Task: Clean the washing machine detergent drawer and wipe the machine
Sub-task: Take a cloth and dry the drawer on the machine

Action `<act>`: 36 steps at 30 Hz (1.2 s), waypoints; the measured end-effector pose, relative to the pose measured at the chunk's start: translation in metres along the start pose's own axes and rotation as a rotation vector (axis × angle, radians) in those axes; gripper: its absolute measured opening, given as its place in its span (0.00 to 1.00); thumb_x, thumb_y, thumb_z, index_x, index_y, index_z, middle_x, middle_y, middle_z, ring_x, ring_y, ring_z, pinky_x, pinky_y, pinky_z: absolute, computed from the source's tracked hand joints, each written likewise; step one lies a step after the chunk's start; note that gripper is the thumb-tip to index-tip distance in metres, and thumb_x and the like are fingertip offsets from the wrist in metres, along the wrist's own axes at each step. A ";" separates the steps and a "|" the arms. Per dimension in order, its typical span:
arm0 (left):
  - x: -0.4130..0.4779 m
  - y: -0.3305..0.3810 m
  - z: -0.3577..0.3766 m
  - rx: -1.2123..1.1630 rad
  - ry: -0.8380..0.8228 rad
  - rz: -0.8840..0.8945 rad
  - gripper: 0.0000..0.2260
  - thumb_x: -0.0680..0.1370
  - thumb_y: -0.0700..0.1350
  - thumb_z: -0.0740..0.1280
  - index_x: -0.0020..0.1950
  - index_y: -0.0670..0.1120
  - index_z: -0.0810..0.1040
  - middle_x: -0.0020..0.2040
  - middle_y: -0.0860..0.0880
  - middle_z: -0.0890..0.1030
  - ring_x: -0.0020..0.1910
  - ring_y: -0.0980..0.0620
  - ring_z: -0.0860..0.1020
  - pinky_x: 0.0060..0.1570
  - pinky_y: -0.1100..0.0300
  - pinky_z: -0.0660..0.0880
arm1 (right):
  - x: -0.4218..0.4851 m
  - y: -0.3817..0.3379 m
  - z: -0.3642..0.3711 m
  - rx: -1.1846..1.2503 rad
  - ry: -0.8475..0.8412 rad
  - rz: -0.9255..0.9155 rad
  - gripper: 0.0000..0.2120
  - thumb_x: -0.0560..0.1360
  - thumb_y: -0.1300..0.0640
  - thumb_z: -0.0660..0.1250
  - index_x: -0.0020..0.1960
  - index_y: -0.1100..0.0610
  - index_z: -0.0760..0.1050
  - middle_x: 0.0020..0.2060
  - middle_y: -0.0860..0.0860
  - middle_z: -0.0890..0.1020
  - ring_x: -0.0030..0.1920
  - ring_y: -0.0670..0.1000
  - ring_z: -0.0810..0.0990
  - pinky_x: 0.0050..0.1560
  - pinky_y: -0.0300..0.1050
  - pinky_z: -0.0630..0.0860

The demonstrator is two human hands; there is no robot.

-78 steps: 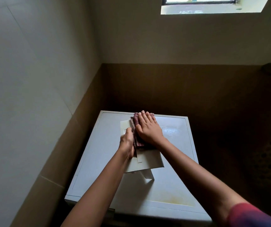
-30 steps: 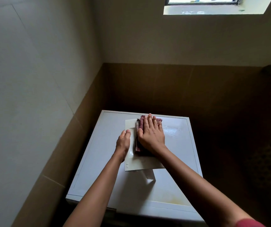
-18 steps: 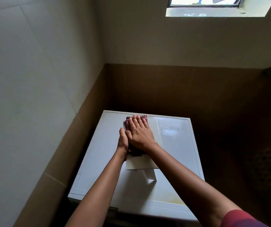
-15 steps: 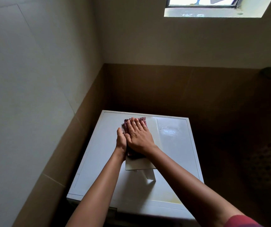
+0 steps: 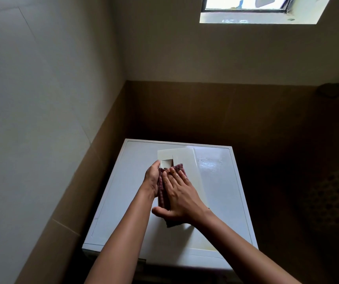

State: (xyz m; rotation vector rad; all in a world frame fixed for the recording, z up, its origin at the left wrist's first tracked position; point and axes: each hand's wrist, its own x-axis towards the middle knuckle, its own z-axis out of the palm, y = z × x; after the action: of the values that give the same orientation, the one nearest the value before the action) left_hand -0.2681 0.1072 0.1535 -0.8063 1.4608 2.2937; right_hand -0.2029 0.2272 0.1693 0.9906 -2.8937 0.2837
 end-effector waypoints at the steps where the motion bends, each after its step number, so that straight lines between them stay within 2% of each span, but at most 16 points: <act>1: 0.000 0.000 0.001 0.010 0.026 -0.005 0.20 0.82 0.48 0.54 0.37 0.41 0.75 0.26 0.46 0.79 0.24 0.52 0.79 0.27 0.65 0.75 | -0.002 0.001 0.001 -0.005 0.014 -0.010 0.50 0.68 0.28 0.49 0.74 0.66 0.58 0.73 0.61 0.63 0.76 0.58 0.56 0.76 0.53 0.45; 4: -0.007 0.006 0.006 0.016 0.066 -0.026 0.19 0.83 0.48 0.54 0.39 0.39 0.75 0.27 0.44 0.79 0.24 0.49 0.78 0.26 0.64 0.75 | -0.011 0.000 0.002 0.002 0.077 -0.017 0.46 0.65 0.30 0.55 0.68 0.64 0.70 0.65 0.58 0.75 0.70 0.57 0.69 0.74 0.52 0.57; 7: -0.009 0.009 0.008 0.051 0.125 -0.023 0.14 0.81 0.49 0.57 0.44 0.42 0.74 0.38 0.41 0.77 0.32 0.46 0.75 0.32 0.60 0.72 | -0.021 0.002 0.006 0.065 0.232 -0.063 0.40 0.64 0.32 0.63 0.63 0.62 0.76 0.59 0.54 0.81 0.63 0.53 0.76 0.70 0.47 0.60; 10: 0.000 0.006 0.005 0.122 0.176 -0.048 0.16 0.76 0.53 0.58 0.53 0.43 0.75 0.52 0.40 0.76 0.46 0.43 0.75 0.41 0.55 0.73 | -0.027 0.005 0.012 0.107 0.391 -0.096 0.33 0.64 0.35 0.69 0.57 0.60 0.80 0.53 0.51 0.84 0.59 0.50 0.79 0.66 0.45 0.67; 14: -0.019 0.010 0.012 0.150 0.209 -0.064 0.19 0.79 0.53 0.56 0.62 0.41 0.73 0.56 0.41 0.76 0.53 0.42 0.75 0.51 0.53 0.73 | -0.031 0.014 0.014 0.243 0.492 -0.153 0.18 0.66 0.45 0.74 0.49 0.56 0.83 0.48 0.48 0.85 0.56 0.46 0.81 0.58 0.45 0.75; 15: -0.024 0.011 0.015 0.158 0.221 -0.064 0.20 0.80 0.52 0.55 0.66 0.41 0.72 0.60 0.40 0.75 0.58 0.42 0.74 0.56 0.52 0.71 | -0.032 0.018 0.013 0.296 0.491 -0.156 0.15 0.66 0.48 0.75 0.49 0.55 0.84 0.49 0.47 0.85 0.56 0.45 0.81 0.57 0.45 0.76; 17: -0.030 0.012 0.018 0.156 0.258 -0.056 0.23 0.81 0.52 0.55 0.73 0.42 0.65 0.72 0.42 0.67 0.71 0.42 0.65 0.68 0.50 0.62 | -0.038 0.026 0.010 0.392 0.479 -0.149 0.14 0.65 0.50 0.77 0.50 0.52 0.84 0.50 0.44 0.84 0.56 0.41 0.80 0.57 0.44 0.76; 18: -0.029 0.011 0.019 0.141 0.272 -0.045 0.23 0.81 0.52 0.55 0.74 0.42 0.64 0.74 0.43 0.64 0.73 0.43 0.62 0.70 0.50 0.59 | -0.043 0.029 0.009 0.417 0.483 -0.148 0.15 0.65 0.49 0.77 0.50 0.51 0.84 0.51 0.43 0.84 0.57 0.40 0.79 0.58 0.43 0.75; 20: -0.024 0.006 0.020 0.092 0.277 -0.027 0.21 0.78 0.52 0.58 0.68 0.43 0.70 0.68 0.43 0.70 0.67 0.43 0.68 0.65 0.50 0.65 | -0.055 0.036 0.008 0.386 0.514 -0.147 0.15 0.66 0.50 0.77 0.52 0.50 0.84 0.54 0.43 0.83 0.59 0.40 0.78 0.61 0.42 0.74; 22: -0.002 -0.007 0.016 0.048 0.331 0.001 0.16 0.71 0.53 0.58 0.52 0.44 0.73 0.54 0.45 0.73 0.51 0.47 0.72 0.51 0.52 0.71 | -0.067 0.043 0.009 0.288 0.544 -0.097 0.18 0.66 0.52 0.78 0.55 0.50 0.82 0.57 0.45 0.82 0.62 0.42 0.76 0.64 0.43 0.72; 25: -0.016 -0.011 0.031 -0.094 0.437 0.052 0.11 0.78 0.48 0.53 0.42 0.44 0.69 0.47 0.38 0.75 0.41 0.47 0.70 0.43 0.57 0.69 | -0.072 0.055 0.012 0.186 0.494 0.064 0.27 0.65 0.54 0.77 0.63 0.52 0.78 0.64 0.47 0.76 0.67 0.45 0.72 0.70 0.46 0.65; 26: -0.024 -0.011 0.037 -0.153 0.475 0.080 0.12 0.79 0.46 0.52 0.43 0.43 0.70 0.48 0.38 0.76 0.41 0.44 0.72 0.43 0.58 0.70 | -0.070 0.058 0.012 0.173 0.474 0.121 0.28 0.66 0.54 0.76 0.65 0.53 0.76 0.65 0.49 0.75 0.68 0.47 0.71 0.71 0.47 0.63; 29: -0.037 -0.015 0.049 -0.245 0.566 0.137 0.12 0.81 0.44 0.51 0.53 0.43 0.72 0.56 0.42 0.75 0.54 0.43 0.74 0.56 0.55 0.71 | -0.052 0.056 0.006 0.128 0.470 0.310 0.23 0.75 0.49 0.61 0.67 0.57 0.74 0.66 0.54 0.74 0.69 0.52 0.70 0.72 0.50 0.58; 31: -0.036 -0.017 0.054 -0.272 0.593 0.141 0.14 0.81 0.45 0.51 0.56 0.42 0.73 0.60 0.42 0.75 0.59 0.41 0.75 0.62 0.51 0.72 | -0.040 0.049 0.009 0.065 0.438 0.383 0.26 0.77 0.47 0.55 0.68 0.61 0.72 0.66 0.59 0.74 0.69 0.57 0.70 0.71 0.53 0.55; 33: -0.035 -0.020 0.058 -0.265 0.629 0.132 0.16 0.81 0.46 0.51 0.59 0.39 0.73 0.63 0.39 0.75 0.61 0.40 0.75 0.62 0.49 0.73 | -0.035 0.040 0.018 -0.018 0.424 0.407 0.28 0.76 0.47 0.54 0.69 0.64 0.70 0.67 0.64 0.71 0.70 0.62 0.67 0.71 0.56 0.54; 36: -0.034 -0.022 0.060 -0.267 0.666 0.139 0.18 0.82 0.46 0.50 0.61 0.36 0.72 0.65 0.38 0.73 0.62 0.40 0.73 0.63 0.52 0.71 | -0.038 0.031 0.033 -0.138 0.451 0.370 0.28 0.72 0.51 0.62 0.69 0.63 0.69 0.67 0.65 0.68 0.70 0.65 0.63 0.71 0.59 0.55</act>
State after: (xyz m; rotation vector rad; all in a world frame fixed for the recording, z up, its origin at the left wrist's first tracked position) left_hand -0.2472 0.1726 0.1775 -1.7231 1.4931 2.4839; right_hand -0.1920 0.2682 0.1274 0.3090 -2.6084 0.2781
